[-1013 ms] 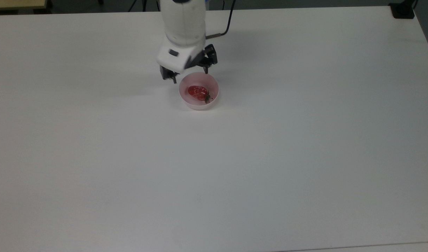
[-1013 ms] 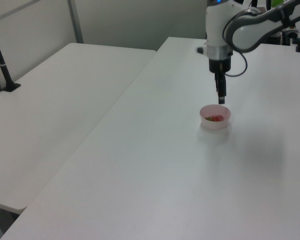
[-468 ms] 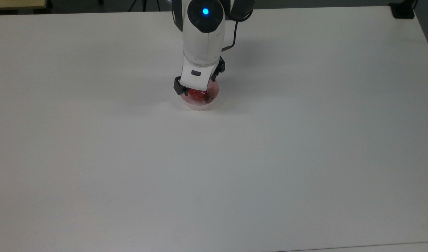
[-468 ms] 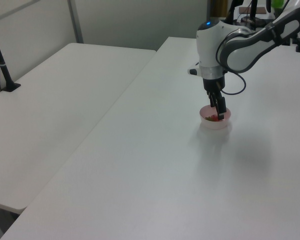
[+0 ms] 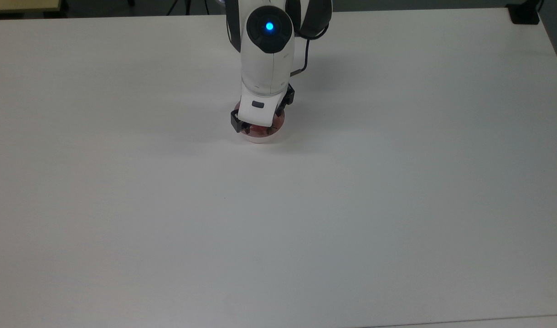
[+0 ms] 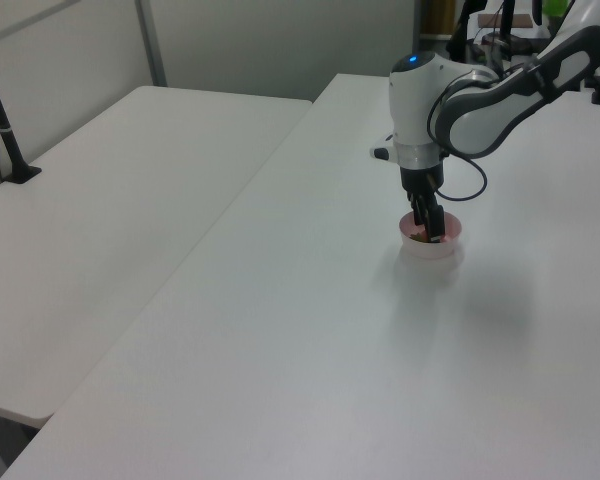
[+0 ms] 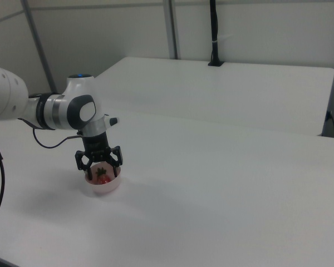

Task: Pick up strawberry from bowl
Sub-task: 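Lower the gripper into the bowl and close on the red strawberry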

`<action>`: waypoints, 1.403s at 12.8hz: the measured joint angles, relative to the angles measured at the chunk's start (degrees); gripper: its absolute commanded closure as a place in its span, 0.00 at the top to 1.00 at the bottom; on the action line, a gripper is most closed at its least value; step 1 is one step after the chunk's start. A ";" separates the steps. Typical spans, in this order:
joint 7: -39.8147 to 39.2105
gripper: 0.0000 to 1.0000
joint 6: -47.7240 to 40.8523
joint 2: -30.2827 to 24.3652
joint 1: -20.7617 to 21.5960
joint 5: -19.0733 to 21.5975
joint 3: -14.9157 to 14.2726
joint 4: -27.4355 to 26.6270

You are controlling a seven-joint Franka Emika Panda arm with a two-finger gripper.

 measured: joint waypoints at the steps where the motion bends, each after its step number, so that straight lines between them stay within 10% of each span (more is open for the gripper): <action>1: 0.00 0.77 0.18 0.33 0.00 0.00 0.00 0.01; 2: 0.00 0.60 0.22 0.57 0.00 0.00 0.00 0.06; 7: 0.10 0.58 0.22 1.02 -0.09 0.00 0.00 0.42; 18: 0.14 0.77 -1.67 -1.45 -0.95 0.00 0.05 1.94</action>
